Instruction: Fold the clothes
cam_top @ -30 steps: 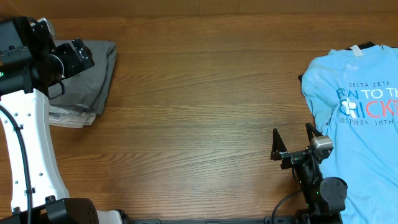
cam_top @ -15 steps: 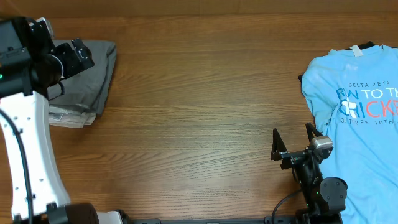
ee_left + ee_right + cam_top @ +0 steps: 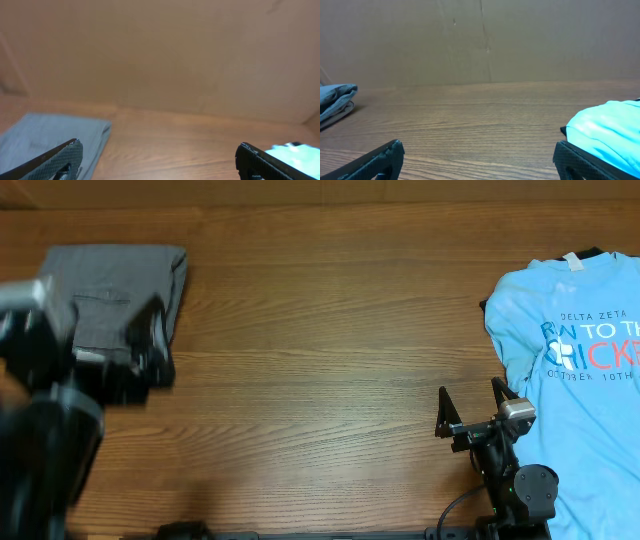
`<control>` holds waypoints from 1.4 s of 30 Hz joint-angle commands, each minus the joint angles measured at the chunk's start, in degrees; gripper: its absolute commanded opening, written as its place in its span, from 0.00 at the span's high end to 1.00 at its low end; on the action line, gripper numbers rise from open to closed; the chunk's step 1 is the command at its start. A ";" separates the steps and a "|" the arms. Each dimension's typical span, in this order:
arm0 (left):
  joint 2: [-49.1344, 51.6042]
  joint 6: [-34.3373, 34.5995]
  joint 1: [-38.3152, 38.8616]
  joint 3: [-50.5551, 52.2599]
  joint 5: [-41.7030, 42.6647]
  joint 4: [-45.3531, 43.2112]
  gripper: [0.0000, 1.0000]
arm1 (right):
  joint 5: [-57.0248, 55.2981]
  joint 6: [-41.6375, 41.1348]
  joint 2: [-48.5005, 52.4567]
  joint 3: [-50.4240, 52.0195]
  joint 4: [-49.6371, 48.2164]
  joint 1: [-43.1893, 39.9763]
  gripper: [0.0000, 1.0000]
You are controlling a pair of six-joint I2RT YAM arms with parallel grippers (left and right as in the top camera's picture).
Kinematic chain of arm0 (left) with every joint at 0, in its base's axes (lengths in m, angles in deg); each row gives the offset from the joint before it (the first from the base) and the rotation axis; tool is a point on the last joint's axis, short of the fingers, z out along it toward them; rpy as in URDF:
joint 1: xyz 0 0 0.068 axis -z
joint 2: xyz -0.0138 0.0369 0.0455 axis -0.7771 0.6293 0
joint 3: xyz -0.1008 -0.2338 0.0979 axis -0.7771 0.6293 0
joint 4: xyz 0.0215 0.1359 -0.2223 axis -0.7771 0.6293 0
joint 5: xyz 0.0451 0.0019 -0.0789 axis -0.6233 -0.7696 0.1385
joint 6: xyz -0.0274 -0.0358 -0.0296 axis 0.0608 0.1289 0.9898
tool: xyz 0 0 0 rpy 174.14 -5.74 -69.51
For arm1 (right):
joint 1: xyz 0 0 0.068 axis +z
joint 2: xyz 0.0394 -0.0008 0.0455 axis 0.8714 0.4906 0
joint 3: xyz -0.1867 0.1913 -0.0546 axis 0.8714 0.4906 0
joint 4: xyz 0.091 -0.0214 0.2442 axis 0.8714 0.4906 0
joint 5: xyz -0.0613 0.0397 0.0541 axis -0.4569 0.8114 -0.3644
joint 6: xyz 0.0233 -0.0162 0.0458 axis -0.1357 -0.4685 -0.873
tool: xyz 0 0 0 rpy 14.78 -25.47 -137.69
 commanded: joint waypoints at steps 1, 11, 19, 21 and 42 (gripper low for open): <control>-6.67 -0.87 2.99 -0.44 0.24 -0.02 0.00 | -0.48 0.17 -0.57 0.59 -0.15 0.26 0.00; -28.35 -1.33 5.40 8.33 -0.39 1.22 0.00 | -0.48 0.20 -0.57 0.59 -0.15 0.26 0.00; -40.87 -1.29 5.38 29.42 0.07 1.44 0.00 | -0.48 0.17 -0.57 0.59 -0.15 0.26 0.00; -44.22 -1.29 5.38 38.14 -0.15 0.98 0.00 | -0.48 0.20 -0.57 0.59 -0.15 0.26 0.00; -51.71 -1.05 5.40 83.45 -1.73 -51.74 0.00 | -0.48 0.20 -0.57 0.59 -0.15 0.26 0.00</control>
